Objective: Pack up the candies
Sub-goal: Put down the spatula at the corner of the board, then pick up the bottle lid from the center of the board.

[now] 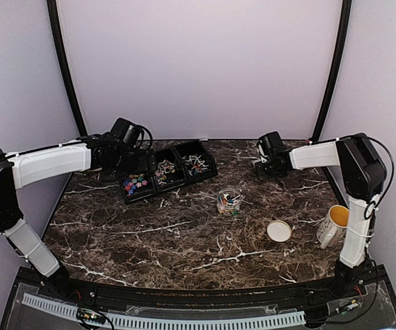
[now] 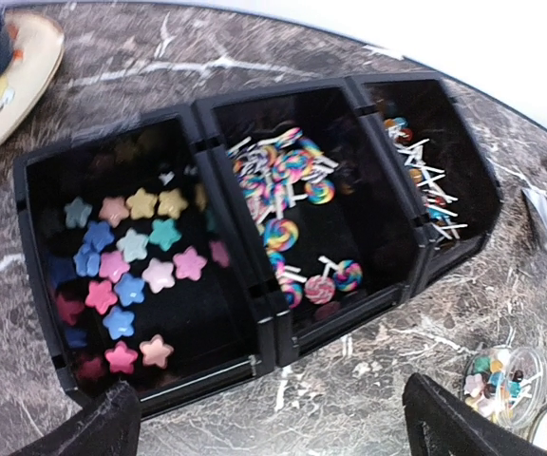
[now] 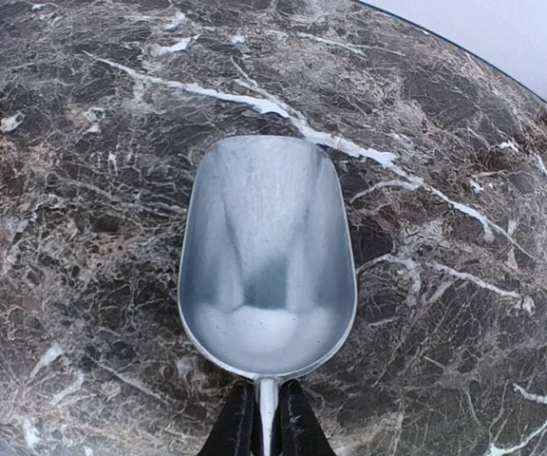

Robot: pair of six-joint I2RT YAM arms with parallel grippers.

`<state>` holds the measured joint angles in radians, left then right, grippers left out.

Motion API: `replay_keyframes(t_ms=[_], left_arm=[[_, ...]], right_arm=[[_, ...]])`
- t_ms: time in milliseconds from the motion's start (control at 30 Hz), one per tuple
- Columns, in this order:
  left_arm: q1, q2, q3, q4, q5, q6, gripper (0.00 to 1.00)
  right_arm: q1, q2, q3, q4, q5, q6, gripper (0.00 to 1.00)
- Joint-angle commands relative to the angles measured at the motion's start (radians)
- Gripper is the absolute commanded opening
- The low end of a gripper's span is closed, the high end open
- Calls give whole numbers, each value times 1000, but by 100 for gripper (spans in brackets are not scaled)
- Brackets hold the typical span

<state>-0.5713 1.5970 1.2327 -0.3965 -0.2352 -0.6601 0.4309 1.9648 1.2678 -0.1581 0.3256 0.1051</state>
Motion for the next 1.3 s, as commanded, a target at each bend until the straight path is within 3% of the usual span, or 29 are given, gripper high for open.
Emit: replay_keyframes(t_ms=[0, 200, 400, 1033, 1267], left_arm=[[-37, -55, -25, 79, -70, 108, 99], [-38, -101, -80, 185, 39, 262, 99], [-38, -220, -260, 388, 48, 282, 99], [-38, -246, -289, 369, 137, 272, 99], [-67, -309, -272, 309, 151, 286, 99]], right_arm=[[-22, 60, 62, 15, -35, -10, 10], [-36, 120, 131, -9, -55, -10, 13], [-37, 113, 142, -19, -65, -10, 20], [-33, -53, 70, -27, -30, -7, 35], [33, -210, -43, 15, 40, -36, 37]])
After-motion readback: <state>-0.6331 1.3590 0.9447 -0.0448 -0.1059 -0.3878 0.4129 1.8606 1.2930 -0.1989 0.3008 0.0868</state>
